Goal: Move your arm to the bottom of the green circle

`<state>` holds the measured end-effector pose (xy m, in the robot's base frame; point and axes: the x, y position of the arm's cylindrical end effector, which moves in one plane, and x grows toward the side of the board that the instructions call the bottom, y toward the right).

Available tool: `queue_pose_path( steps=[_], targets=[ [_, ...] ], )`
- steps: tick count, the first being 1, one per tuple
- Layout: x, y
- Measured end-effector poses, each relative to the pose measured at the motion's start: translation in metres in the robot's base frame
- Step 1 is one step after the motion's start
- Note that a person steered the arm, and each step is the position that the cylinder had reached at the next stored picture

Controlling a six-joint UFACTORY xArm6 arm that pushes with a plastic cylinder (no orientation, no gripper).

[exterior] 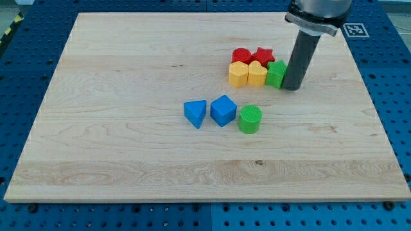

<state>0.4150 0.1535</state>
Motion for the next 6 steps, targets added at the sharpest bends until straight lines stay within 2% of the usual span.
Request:
queue_pose_path(
  steps=[2, 6],
  targets=[
    [0.001, -0.003],
    [0.085, 0.014]
  ],
)
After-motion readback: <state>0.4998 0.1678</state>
